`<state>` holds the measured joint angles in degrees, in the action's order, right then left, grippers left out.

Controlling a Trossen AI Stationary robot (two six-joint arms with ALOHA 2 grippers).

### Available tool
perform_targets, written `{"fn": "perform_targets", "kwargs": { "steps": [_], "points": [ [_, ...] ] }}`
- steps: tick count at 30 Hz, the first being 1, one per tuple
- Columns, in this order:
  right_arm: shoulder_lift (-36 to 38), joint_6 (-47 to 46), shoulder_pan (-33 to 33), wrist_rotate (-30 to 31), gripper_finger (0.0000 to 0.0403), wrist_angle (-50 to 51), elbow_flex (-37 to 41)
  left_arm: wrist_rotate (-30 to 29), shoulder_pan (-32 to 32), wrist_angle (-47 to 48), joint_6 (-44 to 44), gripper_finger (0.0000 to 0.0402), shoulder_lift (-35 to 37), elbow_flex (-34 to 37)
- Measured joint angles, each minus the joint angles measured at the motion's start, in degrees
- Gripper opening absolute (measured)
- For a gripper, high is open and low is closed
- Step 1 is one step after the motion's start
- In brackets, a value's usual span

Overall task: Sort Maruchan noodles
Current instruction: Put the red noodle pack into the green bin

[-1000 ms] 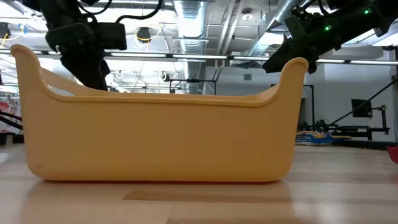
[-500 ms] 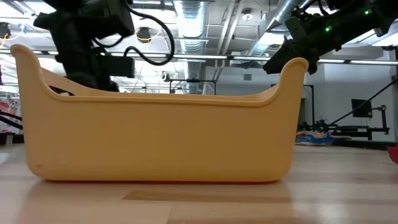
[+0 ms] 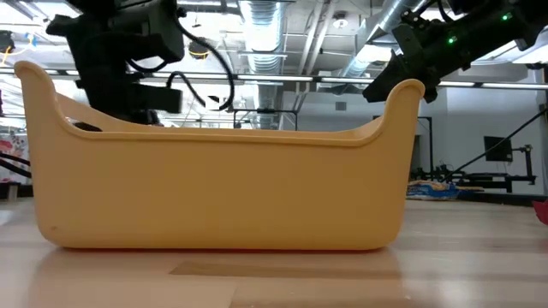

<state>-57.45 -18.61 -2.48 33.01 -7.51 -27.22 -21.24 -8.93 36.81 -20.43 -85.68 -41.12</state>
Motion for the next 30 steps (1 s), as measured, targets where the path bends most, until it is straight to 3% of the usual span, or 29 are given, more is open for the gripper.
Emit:
{"fn": "perform_targets", "kwargs": {
  "steps": [6,16,20,24,30],
  "points": [
    [0.0,0.02,0.0,0.0,0.0128,0.31,0.0,-1.67,-0.07,10.44,-2.14,0.0002,7.42,-2.4],
    [0.0,0.02,0.0,0.0,0.0128,0.23,0.0,-13.33,1.09,9.7,-1.45,0.0,19.65,-3.15],
    [0.0,0.02,0.07,0.01,0.0128,0.17,0.0,-15.04,3.26,2.64,3.98,0.0,22.01,-3.18],
    [0.0,-0.43,0.39,0.02,0.0128,0.18,0.0,-14.52,5.95,-10.15,13.16,0.0,22.24,-3.24],
    [0.0,-0.85,0.37,0.0,0.0128,0.24,0.0,-6.23,11.2,-29.04,24.51,0.0,19.38,-3.35]
  ]
}}
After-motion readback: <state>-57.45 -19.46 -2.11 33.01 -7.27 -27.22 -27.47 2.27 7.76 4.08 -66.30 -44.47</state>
